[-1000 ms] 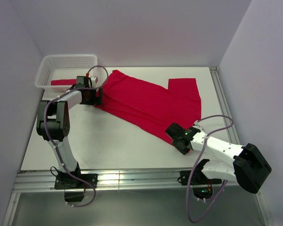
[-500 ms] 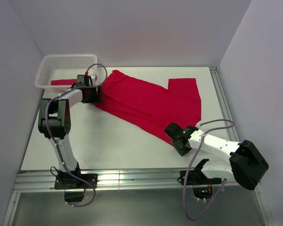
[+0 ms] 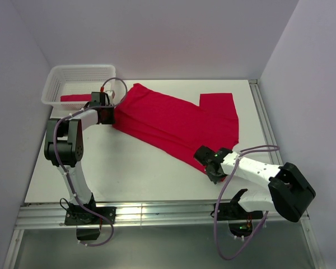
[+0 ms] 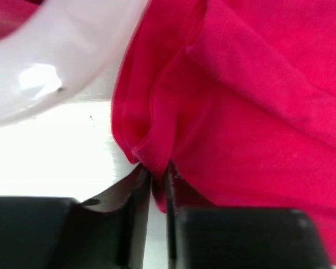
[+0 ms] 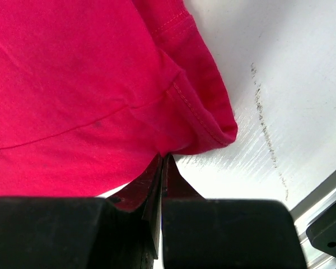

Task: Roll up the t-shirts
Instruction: Fold the tshirt

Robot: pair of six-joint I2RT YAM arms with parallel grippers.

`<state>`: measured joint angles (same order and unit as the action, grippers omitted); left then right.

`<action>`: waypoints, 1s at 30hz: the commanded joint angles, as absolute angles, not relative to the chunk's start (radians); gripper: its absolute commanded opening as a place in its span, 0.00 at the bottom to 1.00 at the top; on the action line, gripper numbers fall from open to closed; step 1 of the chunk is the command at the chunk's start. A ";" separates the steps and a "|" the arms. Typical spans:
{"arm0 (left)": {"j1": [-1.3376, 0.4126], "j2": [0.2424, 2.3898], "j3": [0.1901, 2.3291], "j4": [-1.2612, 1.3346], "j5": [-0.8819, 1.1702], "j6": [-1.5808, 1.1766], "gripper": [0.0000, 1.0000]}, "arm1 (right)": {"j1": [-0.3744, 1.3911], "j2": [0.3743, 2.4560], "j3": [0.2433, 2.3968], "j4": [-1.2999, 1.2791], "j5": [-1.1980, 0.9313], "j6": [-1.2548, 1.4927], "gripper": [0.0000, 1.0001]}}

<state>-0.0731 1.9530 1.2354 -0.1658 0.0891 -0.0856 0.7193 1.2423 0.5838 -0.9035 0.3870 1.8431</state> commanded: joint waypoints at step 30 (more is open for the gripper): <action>0.003 1.529 0.819 -0.442 0.034 0.231 0.00 | 0.767 1.200 0.580 -1.052 0.488 1.559 0.00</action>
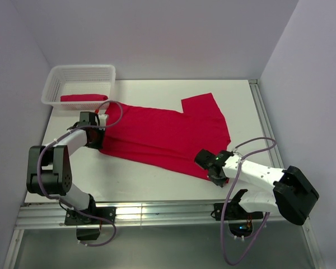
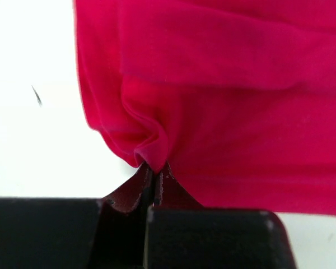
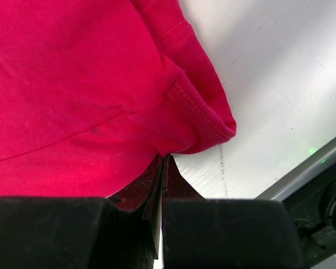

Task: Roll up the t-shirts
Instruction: Fold the tshirt

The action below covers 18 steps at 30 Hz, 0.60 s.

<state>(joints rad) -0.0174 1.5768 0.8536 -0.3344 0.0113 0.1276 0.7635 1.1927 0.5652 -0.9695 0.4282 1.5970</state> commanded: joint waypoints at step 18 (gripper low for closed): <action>0.054 1.089 0.548 -0.571 0.041 0.569 0.23 | 0.799 1.117 0.615 -1.111 0.433 1.485 0.00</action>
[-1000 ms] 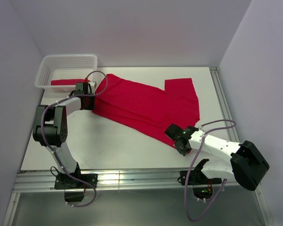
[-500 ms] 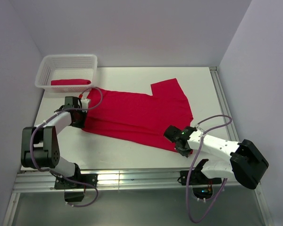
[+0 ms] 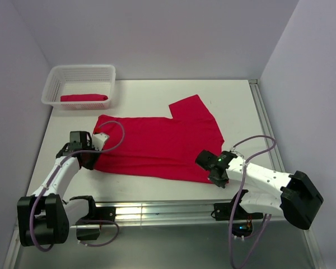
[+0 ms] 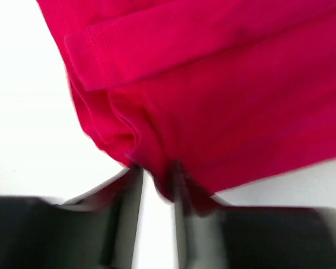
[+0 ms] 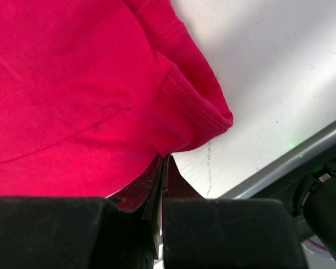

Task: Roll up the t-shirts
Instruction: Fold the tshirt

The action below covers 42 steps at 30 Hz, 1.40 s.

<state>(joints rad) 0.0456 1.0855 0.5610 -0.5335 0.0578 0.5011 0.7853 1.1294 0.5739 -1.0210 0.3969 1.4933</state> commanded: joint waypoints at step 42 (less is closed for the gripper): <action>0.255 1.843 1.380 -0.440 0.620 0.230 0.98 | 0.321 1.646 1.335 -0.436 0.163 0.571 0.61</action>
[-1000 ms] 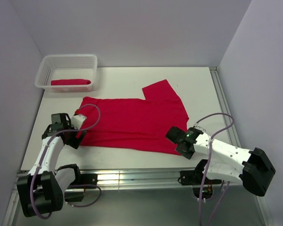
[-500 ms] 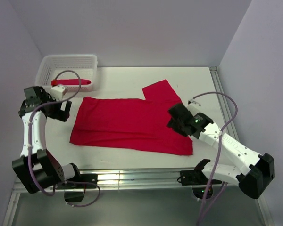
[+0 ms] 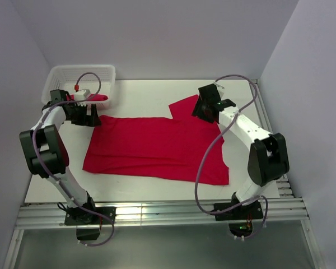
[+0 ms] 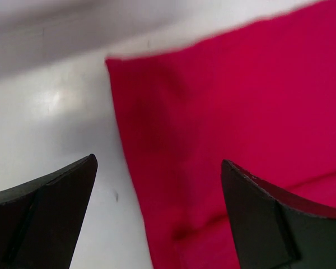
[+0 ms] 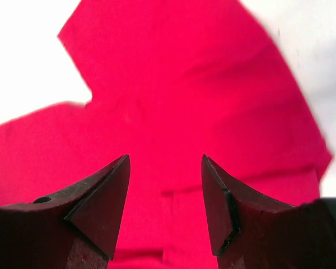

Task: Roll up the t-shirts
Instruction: Fold the tshirt

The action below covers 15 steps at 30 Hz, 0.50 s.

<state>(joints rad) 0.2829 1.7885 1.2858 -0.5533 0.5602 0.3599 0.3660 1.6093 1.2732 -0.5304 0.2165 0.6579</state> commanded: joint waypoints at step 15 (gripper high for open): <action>0.169 2.048 1.509 -0.298 0.514 0.224 0.86 | 0.189 1.959 1.592 -0.293 0.083 0.448 0.56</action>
